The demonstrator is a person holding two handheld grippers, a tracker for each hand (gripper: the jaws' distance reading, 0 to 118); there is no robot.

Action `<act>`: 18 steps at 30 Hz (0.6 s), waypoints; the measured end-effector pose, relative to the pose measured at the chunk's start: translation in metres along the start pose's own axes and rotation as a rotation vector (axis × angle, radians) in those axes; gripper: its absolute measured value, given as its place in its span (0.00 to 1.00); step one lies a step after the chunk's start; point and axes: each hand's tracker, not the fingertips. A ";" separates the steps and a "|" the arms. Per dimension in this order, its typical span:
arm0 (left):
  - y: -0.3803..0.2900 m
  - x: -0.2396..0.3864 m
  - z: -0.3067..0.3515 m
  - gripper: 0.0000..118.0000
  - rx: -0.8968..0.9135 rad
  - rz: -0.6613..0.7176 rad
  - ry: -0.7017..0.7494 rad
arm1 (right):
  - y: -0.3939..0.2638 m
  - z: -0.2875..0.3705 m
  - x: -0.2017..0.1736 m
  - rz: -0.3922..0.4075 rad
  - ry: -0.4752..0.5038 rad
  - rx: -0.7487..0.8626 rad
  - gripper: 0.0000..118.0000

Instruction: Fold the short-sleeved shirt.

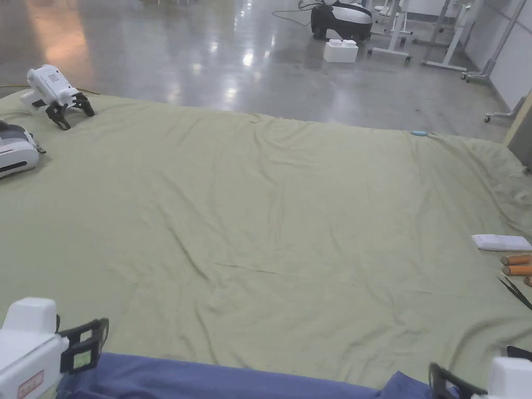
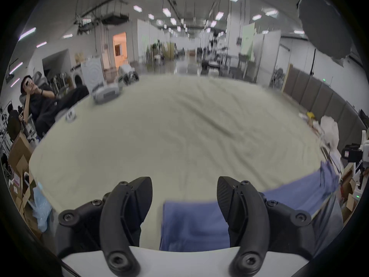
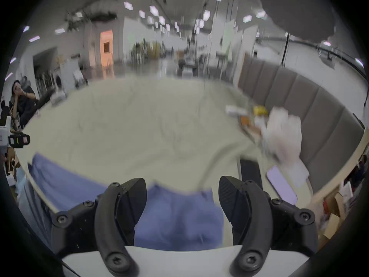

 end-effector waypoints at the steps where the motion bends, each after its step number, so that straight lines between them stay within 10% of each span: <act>1: 0.008 0.009 -0.001 0.60 0.034 -0.018 0.010 | 0.010 -0.003 -0.009 -0.022 -0.005 0.034 0.67; 8: 0.054 0.071 0.007 0.52 0.326 -0.092 0.091 | 0.059 -0.009 -0.062 -0.105 -0.029 0.367 0.58; 13: 0.074 0.100 0.020 0.20 0.455 -0.099 0.119 | 0.074 -0.011 -0.081 -0.125 -0.034 0.450 0.07; 18: 0.080 0.109 0.028 0.00 0.503 -0.072 0.124 | 0.074 -0.009 -0.086 -0.143 -0.065 0.497 0.01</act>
